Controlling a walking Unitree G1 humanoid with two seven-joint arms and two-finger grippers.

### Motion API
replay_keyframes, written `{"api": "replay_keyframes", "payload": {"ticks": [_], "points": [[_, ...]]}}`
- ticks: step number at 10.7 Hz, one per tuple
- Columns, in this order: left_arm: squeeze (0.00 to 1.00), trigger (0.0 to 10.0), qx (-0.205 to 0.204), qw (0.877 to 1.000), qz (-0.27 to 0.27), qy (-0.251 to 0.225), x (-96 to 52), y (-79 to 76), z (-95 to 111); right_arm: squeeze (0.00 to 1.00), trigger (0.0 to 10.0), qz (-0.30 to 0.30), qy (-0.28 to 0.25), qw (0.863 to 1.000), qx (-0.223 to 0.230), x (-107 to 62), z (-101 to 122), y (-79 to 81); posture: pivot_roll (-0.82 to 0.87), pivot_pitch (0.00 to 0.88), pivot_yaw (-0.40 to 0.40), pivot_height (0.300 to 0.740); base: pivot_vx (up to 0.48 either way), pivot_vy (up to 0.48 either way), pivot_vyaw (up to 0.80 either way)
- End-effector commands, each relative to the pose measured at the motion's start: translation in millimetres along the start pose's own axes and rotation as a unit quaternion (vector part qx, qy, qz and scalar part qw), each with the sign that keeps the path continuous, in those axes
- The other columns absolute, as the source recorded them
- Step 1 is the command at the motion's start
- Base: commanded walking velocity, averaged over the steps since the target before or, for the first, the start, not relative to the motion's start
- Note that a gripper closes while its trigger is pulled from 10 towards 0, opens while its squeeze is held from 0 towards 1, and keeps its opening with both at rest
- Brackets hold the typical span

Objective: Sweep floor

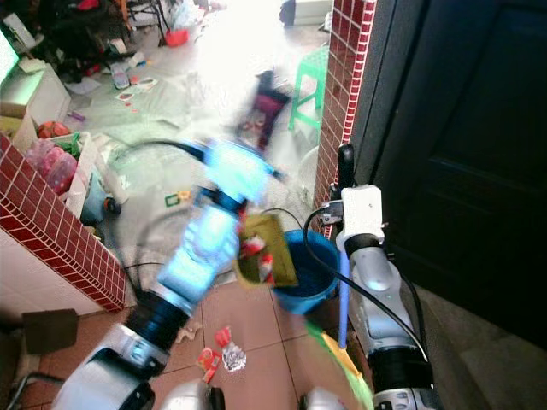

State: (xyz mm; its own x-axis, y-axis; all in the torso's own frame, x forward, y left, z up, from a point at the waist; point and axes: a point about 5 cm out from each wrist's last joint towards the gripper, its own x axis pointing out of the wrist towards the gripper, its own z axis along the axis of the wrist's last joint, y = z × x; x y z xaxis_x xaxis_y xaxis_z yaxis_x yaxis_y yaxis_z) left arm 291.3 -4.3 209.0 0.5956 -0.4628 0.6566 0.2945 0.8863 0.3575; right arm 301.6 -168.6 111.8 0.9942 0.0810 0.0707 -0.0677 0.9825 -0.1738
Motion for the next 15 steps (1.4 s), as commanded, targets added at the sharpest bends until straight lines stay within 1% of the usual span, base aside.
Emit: {"api": "replay_keyframes", "payload": {"ticks": [1,2,3,4,5,6,7,8,9,10,11,12,13,14,15], "points": [[0.00,10.0,0.020,0.998,-0.053,-0.026,-3.2,-10.0,2,0.00,10.0,-0.005,-0.020,1.000,-0.002,1.7,11,-0.4,-0.15,0.000,0.073,0.740,0.000,0.000,0.00],[0.00,10.0,0.002,0.996,-0.086,-0.034,-3.7,-19.6,5,0.00,10.0,-0.004,-0.022,1.000,-0.001,2.2,11,0.2,-0.15,0.000,0.071,0.740,0.000,0.000,0.00],[0.00,10.0,0.001,0.993,-0.111,-0.049,-2.9,-25.9,8,0.00,10.0,-0.003,-0.022,1.000,-0.002,2.4,11,-0.2,-0.15,0.000,0.069,0.740,0.000,0.000,0.00],[0.00,10.0,-0.012,0.975,-0.211,-0.074,-3.9,-47.3,15,0.00,10.0,-0.003,-0.023,1.000,-0.004,3.2,12,-1.6,-0.14,0.000,0.067,0.740,0.000,0.000,0.00],[0.00,10.0,-0.014,0.952,-0.294,-0.081,-8.1,-62.7,18,0.00,10.0,-0.004,-0.023,1.000,-0.005,3.8,12,-2.4,-0.14,0.000,0.064,0.740,0.000,0.000,0.00],[0.00,10.0,-0.022,0.916,-0.393,-0.073,-16.3,-77.8,19,0.00,10.0,-0.003,-0.025,1.000,-0.006,4.3,12,-2.4,-0.14,0.000,0.064,0.740,0.000,0.000,0.00],[0.00,10.0,-0.025,0.905,-0.418,-0.069,-15.4,-79.5,22,0.00,10.0,-0.003,-0.025,1.000,-0.007,3.6,12,-2.0,-0.14,0.000,0.066,0.740,0.000,0.000,0.00],[0.00,10.0,-0.014,0.900,-0.428,-0.077,-14.9,-79.6,23,0.00,10.0,-0.003,-0.024,1.000,-0.007,2.7,11,-1.8,-0.14,0.000,0.064,0.740,0.000,0.000,0.00],[0.00,10.0,-0.013,0.899,-0.430,-0.078,-13.3,-78.7,24,0.00,10.0,-0.002,-0.023,1.000,-0.007,2.1,11,-1.5,-0.14,0.000,0.063,0.740,0.000,0.000,0.00],[0.00,10.0,-0.011,0.902,-0.422,-0.087,-5.8,-72.6,28,0.00,10.0,0.000,-0.023,1.000,-0.008,3.4,11,-1.3,-0.14,0.000,0.060,0.740,0.000,0.000,0.00],[0.00,10.0,-0.016,0.907,-0.411,-0.086,-1.5,-69.2,29,0.00,10.0,0.000,-0.024,1.000,-0.009,4.4,11,-1.5,-0.14,0.000,0.059,0.740,0.000,0.000,0.00],[0.00,10.0,-0.013,0.926,-0.367,-0.087,10.2,-57.3,32,0.00,10.0,0.000,-0.025,1.000,-0.010,5.8,12,-1.9,-0.14,0.000,0.060,0.740,0.000,0.000,0.00],[0.00,10.0,-0.004,0.952,-0.293,-0.087,28.2,-34.2,35,0.00,10.0,-0.001,-0.026,1.000,-0.010,6.1,12,-2.2,-0.14,0.000,0.061,0.740,0.000,0.000,0.00],[0.00,10.0,-0.002,0.976,-0.200,-0.085,47.0,-2.8,42,0.00,10.0,-0.002,-0.025,1.000,-0.010,4.8,12,-2.0,-0.13,0.000,0.059,0.740,0.000,0.000,0.00],[0.00,10.0,0.017,0.993,-0.084,-0.080,61.5,39.6,48,0.00,10.0,-0.001,-0.023,1.000,-0.009,4.0,9,-0.2,-0.12,0.000,0.055,0.740,0.000,0.000,0.00]]}}
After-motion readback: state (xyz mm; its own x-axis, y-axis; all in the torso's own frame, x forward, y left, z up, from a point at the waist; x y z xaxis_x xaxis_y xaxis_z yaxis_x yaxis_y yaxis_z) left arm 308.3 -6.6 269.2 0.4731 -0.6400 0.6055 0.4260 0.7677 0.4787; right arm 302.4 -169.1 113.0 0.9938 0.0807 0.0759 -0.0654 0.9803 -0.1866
